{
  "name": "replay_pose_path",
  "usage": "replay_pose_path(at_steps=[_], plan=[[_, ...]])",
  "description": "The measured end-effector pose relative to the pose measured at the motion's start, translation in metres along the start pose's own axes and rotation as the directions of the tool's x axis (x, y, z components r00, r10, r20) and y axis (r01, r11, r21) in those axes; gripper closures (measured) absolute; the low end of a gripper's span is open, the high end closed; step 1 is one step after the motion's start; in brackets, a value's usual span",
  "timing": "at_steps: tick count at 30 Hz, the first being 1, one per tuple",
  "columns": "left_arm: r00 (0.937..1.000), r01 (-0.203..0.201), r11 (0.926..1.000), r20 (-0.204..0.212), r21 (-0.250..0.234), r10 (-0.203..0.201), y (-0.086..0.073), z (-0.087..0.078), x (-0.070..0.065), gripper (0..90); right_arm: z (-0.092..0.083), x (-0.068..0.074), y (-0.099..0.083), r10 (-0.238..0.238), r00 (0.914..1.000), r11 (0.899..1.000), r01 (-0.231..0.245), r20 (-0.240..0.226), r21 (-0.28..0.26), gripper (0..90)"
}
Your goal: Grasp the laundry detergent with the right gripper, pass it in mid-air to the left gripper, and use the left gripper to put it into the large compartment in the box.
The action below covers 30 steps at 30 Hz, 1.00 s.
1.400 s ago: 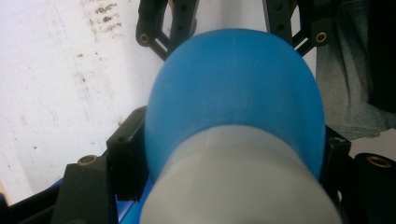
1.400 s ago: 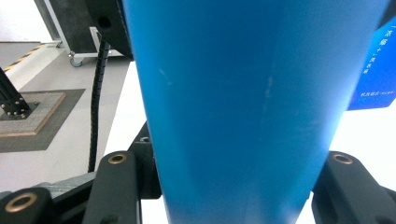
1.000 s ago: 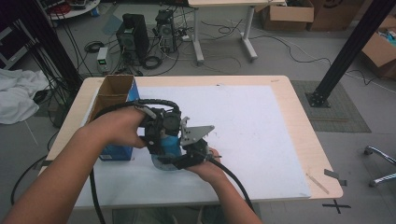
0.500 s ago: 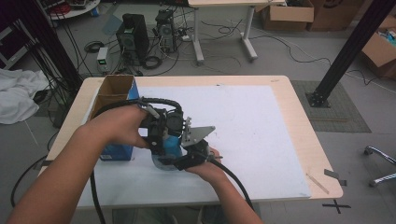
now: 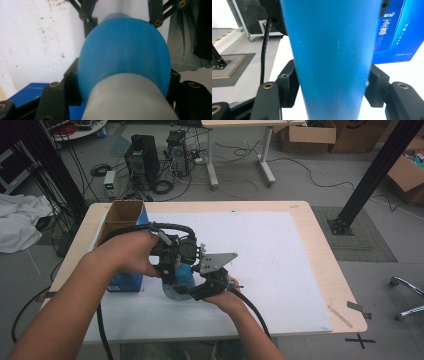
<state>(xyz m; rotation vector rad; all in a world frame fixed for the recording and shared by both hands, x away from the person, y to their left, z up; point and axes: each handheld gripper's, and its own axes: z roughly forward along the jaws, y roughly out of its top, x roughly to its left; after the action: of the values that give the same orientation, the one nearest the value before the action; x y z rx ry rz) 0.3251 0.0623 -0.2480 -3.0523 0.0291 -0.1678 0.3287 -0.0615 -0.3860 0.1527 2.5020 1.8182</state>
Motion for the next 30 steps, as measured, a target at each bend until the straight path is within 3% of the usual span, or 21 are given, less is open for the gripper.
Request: replay_pose_path(at_steps=[10, 15, 18, 23, 26, 30], plan=[[0.9999, 0.012, 0.9999, -0.004, -0.007, -0.012, -0.003, -0.001, 0.003, 38.3, -0.007, -0.002, -0.001, 0.022, 0.9997, 1.000, -0.022, 0.009, -0.004, 27.7], [0.9999, 0.016, 0.9997, -0.006, -0.019, -0.016, -0.004, -0.004, 0.004, 38.3, -0.012, -0.005, -0.002, 0.087, 0.9962, 0.996, -0.087, -0.002, 0.009, 19.5], [0.9999, 0.017, 0.9998, -0.002, -0.011, -0.017, -0.004, -0.006, 0.005, 38.3, -0.015, -0.006, -0.002, 0.101, 0.9949, 0.995, -0.101, -0.001, 0.022, 15.2], [0.9996, 0.027, 0.9996, -0.008, 0.001, -0.027, -0.006, -0.014, 0.006, 38.2, -0.027, -0.007, 0.001, 0.117, 0.9931, 0.990, -0.117, 0.003, 0.072, 11.8], [0.9990, 0.043, 0.9991, -0.015, 0.000, -0.043, -0.010, -0.020, 0.008, 38.2, -0.039, -0.010, 0.008, 0.150, 0.9885, 0.980, -0.147, -0.016, 0.131, 0.1], [0.9982, 0.058, 0.9983, -0.016, -0.004, -0.058, -0.015, -0.026, 0.011, 38.2, -0.049, -0.011, 0.012, 0.159, 0.9873, 0.966, -0.157, 0.009, 0.206, 0.0]])
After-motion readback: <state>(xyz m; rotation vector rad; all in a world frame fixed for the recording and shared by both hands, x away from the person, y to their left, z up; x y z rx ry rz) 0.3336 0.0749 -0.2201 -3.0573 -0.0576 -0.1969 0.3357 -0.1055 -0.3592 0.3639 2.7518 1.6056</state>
